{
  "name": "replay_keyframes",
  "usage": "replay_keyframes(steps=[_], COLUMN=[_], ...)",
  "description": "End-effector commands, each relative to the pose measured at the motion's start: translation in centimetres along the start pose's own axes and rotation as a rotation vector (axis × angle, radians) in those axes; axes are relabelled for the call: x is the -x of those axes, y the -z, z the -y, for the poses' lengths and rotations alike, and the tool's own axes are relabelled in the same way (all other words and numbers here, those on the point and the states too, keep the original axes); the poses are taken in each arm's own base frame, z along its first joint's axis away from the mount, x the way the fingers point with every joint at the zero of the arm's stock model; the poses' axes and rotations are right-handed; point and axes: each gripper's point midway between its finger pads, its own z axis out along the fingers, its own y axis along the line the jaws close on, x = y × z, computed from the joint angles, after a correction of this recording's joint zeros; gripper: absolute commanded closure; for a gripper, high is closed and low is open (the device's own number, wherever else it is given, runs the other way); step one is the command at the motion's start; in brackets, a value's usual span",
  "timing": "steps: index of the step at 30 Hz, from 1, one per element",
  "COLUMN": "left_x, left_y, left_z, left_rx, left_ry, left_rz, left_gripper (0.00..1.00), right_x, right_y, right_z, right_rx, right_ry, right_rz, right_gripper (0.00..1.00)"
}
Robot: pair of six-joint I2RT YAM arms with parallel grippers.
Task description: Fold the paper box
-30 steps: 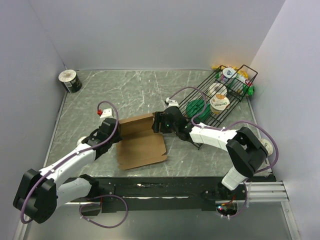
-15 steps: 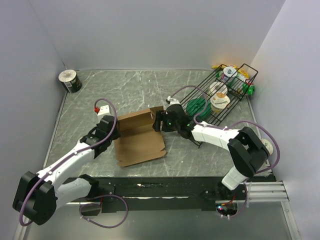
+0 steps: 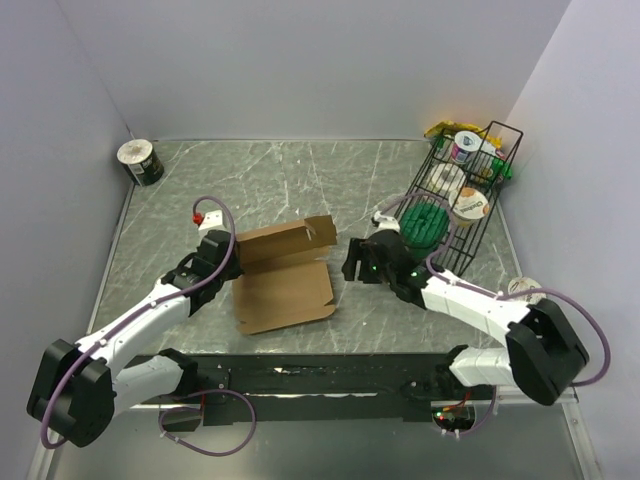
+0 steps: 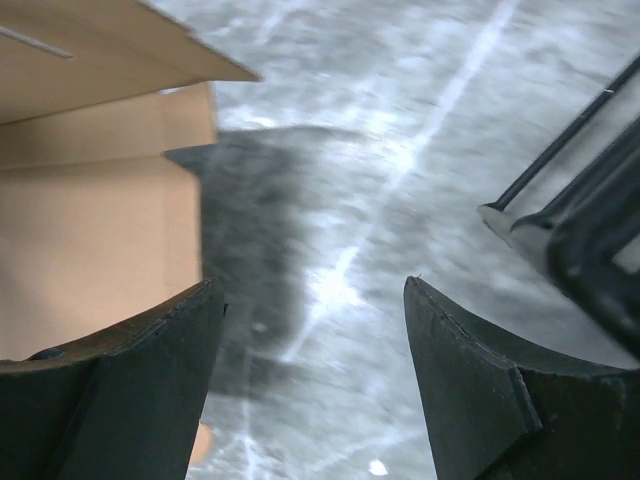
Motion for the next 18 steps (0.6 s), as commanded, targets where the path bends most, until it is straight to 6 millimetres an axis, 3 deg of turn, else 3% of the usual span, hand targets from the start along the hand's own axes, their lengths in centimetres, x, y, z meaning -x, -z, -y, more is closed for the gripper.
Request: replay_keyframes(steps=[1, 4, 7, 10, 15, 16, 18], left_x=[0.9, 0.8, 0.5, 0.1, -0.3, -0.3, -0.4], left_y=[0.0, 0.0, -0.2, -0.5, -0.3, -0.2, 0.0], left_z=[1.4, 1.6, 1.9, 2.1, 2.5, 2.5, 2.4], left_rx=[-0.065, -0.077, -0.082, -0.081, -0.102, -0.104, -0.108], left_ry=[0.008, 0.004, -0.006, -0.019, -0.017, -0.012, -0.005], left_rz=[0.026, 0.021, 0.005, -0.015, -0.034, -0.034, -0.031], left_gripper=[0.84, 0.84, 0.84, 0.84, 0.84, 0.84, 0.84], right_x=[0.3, 0.3, 0.9, 0.9, 0.8, 1.3, 1.0], right_y=[1.8, 3.5, 5.1, 6.2, 7.4, 8.1, 8.3], right_z=[6.7, 8.1, 8.2, 6.6, 1.2, -1.2, -3.4], right_rx=[-0.263, -0.318, -0.31, -0.235, -0.059, 0.0, 0.037], right_ry=[-0.07, -0.077, -0.073, -0.054, 0.028, 0.059, 0.097], right_rz=[0.061, 0.08, 0.112, 0.094, 0.075, 0.081, 0.057], right_gripper=[0.2, 0.2, 0.2, 0.21, 0.21, 0.21, 0.21])
